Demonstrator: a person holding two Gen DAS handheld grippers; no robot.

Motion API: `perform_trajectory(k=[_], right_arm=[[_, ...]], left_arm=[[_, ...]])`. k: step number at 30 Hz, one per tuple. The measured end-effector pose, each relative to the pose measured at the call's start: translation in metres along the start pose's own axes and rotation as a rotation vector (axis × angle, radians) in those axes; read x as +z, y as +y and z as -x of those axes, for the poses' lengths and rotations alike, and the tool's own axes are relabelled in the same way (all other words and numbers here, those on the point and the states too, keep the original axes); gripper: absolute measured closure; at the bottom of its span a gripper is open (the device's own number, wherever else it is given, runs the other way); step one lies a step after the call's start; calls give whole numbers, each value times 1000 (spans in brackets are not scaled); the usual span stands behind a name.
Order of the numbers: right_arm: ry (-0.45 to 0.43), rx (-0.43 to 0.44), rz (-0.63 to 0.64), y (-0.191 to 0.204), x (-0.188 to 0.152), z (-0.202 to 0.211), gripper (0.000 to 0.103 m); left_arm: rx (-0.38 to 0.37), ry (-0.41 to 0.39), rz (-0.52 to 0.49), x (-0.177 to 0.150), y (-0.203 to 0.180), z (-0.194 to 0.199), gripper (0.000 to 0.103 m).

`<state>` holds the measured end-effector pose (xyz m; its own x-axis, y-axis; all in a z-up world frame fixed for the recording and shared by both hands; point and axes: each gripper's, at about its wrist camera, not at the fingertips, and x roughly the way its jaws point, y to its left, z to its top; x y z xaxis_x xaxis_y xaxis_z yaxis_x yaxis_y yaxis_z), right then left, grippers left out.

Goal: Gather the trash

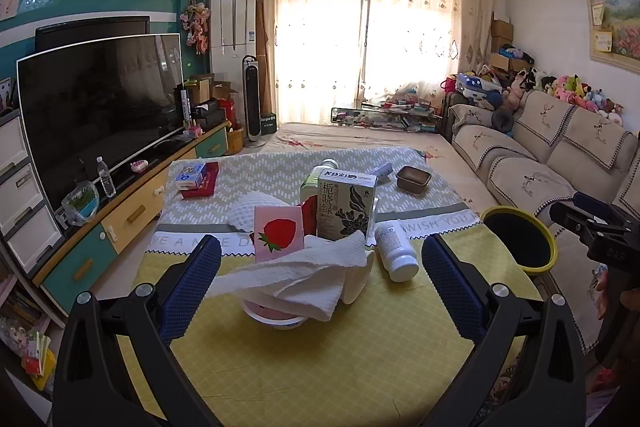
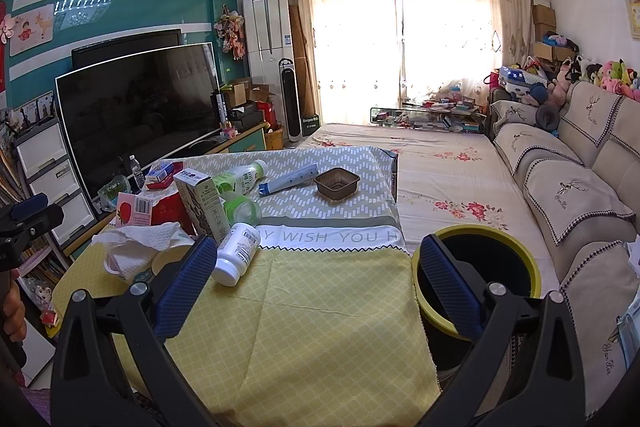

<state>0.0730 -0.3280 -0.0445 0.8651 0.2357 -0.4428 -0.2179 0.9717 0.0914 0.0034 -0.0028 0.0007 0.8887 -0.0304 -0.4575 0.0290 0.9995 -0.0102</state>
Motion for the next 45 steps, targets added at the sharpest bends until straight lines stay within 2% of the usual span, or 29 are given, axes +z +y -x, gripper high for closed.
perform_trajectory(k=[45], right_arm=[[28, -20, -19, -4, -7, -10, 6]], left_arm=[[-5, 23, 4, -4, 4, -8, 4]])
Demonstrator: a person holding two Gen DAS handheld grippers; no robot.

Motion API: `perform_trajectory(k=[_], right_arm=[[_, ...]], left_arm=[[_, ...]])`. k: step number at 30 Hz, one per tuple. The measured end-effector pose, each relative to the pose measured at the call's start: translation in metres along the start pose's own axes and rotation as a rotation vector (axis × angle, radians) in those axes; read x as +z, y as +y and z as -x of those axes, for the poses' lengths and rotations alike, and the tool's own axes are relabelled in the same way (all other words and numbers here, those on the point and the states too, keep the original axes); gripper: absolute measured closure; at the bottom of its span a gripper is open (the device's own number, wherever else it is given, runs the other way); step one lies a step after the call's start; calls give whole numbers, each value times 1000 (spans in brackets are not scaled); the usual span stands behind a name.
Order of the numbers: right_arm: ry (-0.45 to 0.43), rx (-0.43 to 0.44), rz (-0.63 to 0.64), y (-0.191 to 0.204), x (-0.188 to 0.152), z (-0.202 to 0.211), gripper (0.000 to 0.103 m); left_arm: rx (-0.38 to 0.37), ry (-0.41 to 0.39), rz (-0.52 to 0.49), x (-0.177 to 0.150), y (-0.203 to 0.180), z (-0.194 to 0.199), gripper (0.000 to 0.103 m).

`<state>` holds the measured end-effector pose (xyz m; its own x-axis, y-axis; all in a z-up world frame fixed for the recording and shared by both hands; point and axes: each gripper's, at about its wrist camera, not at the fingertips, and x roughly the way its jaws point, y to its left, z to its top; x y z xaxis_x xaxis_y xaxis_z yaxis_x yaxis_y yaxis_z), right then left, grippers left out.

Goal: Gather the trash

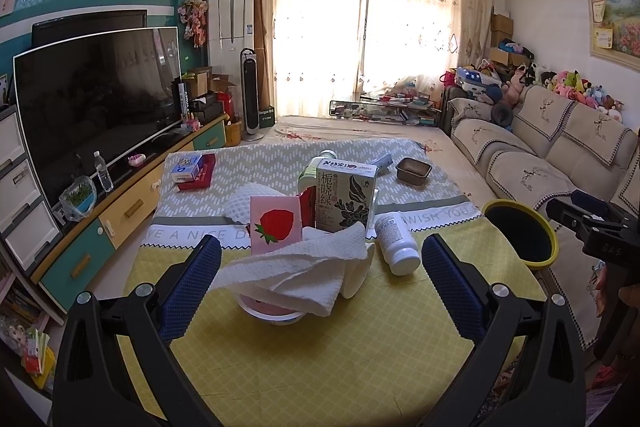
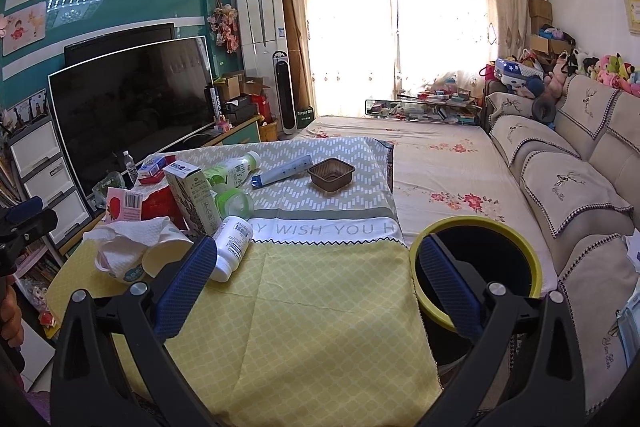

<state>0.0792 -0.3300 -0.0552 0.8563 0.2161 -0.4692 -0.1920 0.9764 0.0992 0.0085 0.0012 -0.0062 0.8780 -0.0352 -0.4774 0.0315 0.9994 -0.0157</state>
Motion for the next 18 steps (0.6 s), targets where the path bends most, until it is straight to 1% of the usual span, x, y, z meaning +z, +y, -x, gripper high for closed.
perform_trajectory(k=[2, 6, 9, 13, 15, 16, 18], right_arm=[[13, 12, -16, -1, -1, -6, 6], [22, 29, 1, 7, -2, -12, 6], [35, 61, 17, 18, -3, -21, 6], [55, 135, 17, 40, -3, -40, 7], [90, 142, 36, 54, -3, -54, 15], [101, 151, 39, 60, -3, -62, 21], [143, 158, 43, 69, -4, -79, 28]], left_arm=[[3, 3, 2, -1, 1, -3, 4], [20, 2, 8, -1, 8, -6, 4], [30, 2, 20, -1, 14, -9, 4], [37, 15, 32, -3, 20, -17, 4], [34, 25, 40, -5, 23, -22, 4], [32, 30, 43, -6, 25, -24, 4], [30, 38, 47, -7, 27, -29, 4]])
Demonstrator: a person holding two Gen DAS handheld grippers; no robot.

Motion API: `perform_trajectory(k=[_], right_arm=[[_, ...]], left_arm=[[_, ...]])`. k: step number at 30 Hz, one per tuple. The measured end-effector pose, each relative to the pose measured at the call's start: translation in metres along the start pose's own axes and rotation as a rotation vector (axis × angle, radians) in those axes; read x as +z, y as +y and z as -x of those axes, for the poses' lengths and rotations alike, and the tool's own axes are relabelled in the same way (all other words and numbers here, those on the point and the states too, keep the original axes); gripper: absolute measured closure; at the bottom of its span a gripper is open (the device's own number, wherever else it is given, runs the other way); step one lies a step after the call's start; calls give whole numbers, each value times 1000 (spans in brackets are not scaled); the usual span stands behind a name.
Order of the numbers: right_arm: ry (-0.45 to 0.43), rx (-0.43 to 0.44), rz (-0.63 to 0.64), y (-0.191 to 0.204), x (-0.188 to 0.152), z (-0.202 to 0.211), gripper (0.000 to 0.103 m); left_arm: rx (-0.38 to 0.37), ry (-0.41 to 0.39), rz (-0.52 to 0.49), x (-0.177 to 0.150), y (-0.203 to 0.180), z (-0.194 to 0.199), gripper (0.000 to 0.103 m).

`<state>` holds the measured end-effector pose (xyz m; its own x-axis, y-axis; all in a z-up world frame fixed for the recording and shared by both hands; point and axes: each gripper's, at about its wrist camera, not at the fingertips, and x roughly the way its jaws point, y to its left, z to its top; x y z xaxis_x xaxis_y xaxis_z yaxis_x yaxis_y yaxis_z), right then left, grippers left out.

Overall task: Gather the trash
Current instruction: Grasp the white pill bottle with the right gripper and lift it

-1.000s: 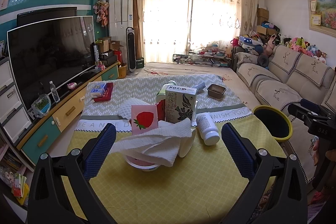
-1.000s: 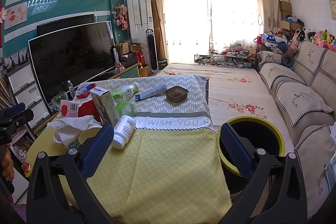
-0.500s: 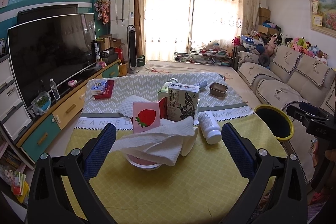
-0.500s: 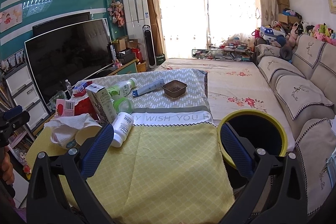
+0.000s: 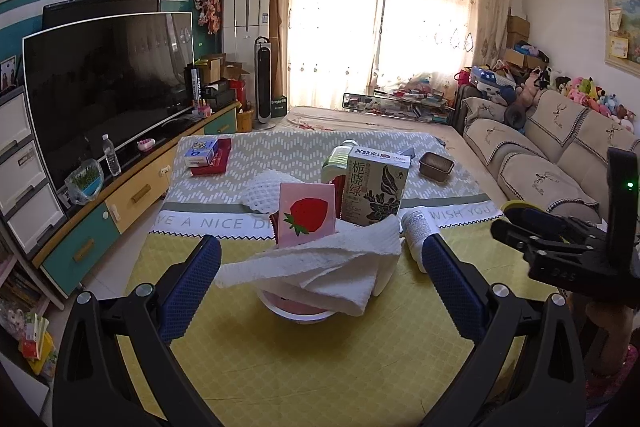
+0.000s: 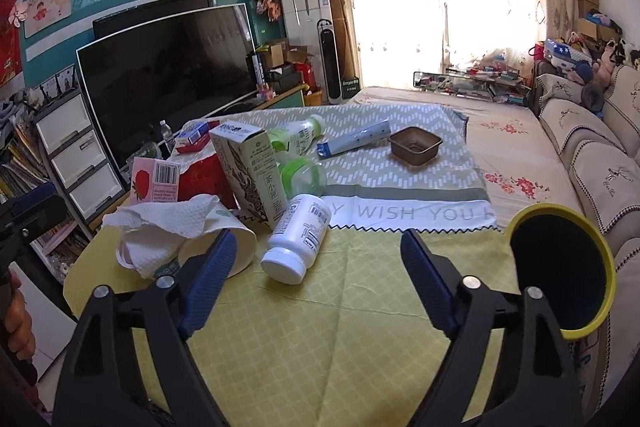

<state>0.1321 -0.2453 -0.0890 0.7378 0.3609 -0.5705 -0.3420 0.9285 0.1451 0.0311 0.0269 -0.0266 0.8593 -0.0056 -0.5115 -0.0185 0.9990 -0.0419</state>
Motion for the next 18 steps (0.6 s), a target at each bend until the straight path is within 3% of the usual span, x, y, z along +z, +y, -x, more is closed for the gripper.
perform_trajectory(k=[5, 11, 18], right_arm=[[97, 13, -23, 7, 3, -46, 49], [175, 8, -44, 13, -2, -84, 50], [197, -13, -42, 19, -6, -102, 55]], left_arm=[[-5, 16, 20, -2, 10, -10, 4], [-17, 36, 51, -6, 21, -24, 4], [-35, 41, 74, -8, 25, -32, 4]])
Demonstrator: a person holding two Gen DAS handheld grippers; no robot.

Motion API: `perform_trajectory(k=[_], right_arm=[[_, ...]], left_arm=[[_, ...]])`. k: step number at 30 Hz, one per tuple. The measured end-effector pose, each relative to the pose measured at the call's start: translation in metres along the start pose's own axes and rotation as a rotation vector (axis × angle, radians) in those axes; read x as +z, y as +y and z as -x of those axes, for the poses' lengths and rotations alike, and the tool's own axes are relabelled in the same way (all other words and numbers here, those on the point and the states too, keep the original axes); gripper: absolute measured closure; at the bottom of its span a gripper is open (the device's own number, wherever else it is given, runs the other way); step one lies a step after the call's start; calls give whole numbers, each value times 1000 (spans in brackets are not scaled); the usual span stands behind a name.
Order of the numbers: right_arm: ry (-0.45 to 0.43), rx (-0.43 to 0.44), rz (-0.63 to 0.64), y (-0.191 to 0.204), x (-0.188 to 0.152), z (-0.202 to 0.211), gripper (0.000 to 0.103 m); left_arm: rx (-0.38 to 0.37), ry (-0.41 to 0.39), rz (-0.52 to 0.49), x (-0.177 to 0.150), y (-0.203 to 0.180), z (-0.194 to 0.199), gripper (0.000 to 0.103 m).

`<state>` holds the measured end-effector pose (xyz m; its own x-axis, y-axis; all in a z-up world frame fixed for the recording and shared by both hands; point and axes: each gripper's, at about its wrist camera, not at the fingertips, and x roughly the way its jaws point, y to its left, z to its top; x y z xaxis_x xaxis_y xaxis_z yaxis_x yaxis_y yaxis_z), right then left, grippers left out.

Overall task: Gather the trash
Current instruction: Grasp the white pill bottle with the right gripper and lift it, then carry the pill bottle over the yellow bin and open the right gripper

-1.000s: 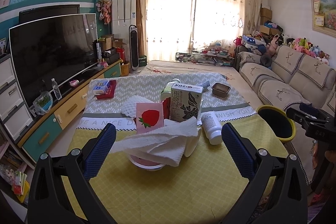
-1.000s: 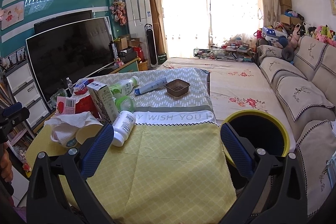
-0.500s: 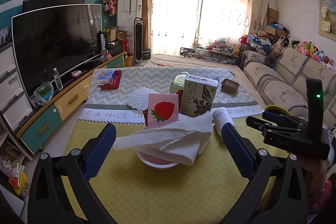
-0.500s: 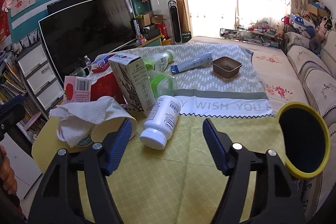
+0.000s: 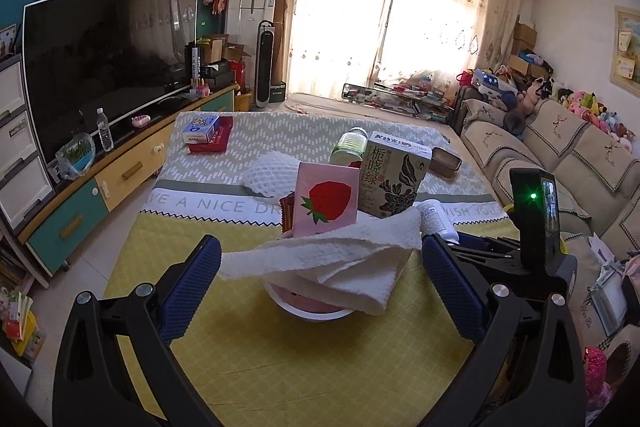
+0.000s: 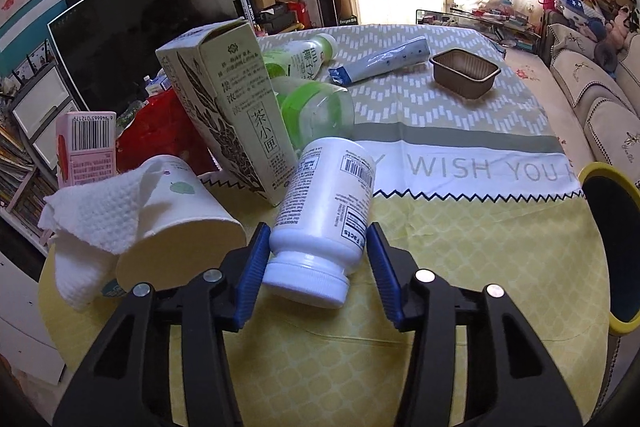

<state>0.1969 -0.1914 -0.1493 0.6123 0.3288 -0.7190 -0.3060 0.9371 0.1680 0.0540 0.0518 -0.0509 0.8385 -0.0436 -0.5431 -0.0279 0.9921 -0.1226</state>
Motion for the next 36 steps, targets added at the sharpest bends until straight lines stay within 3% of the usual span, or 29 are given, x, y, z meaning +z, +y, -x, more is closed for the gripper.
perform_trajectory(k=[7, 15, 20, 26, 33, 36], right_arm=[[-25, 22, -13, -9, -1, 13, 56], [-104, 38, -70, -41, -1, 60, 56], [-176, -104, -174, -104, -2, 91, 56], [-165, -345, -299, -201, -9, 96, 56], [-77, -436, -356, -267, -24, 72, 55], [-97, -465, -383, -274, -31, 73, 40]], left_arm=[[5, -9, 10, 0, -6, 2, 4], [61, -76, 30, -2, -24, 19, 4], [76, -99, 67, -4, -34, 21, 4], [72, -78, 51, -5, -41, 16, 4], [70, -62, 24, -6, -50, 13, 4], [66, -54, 12, -7, -52, 11, 4]])
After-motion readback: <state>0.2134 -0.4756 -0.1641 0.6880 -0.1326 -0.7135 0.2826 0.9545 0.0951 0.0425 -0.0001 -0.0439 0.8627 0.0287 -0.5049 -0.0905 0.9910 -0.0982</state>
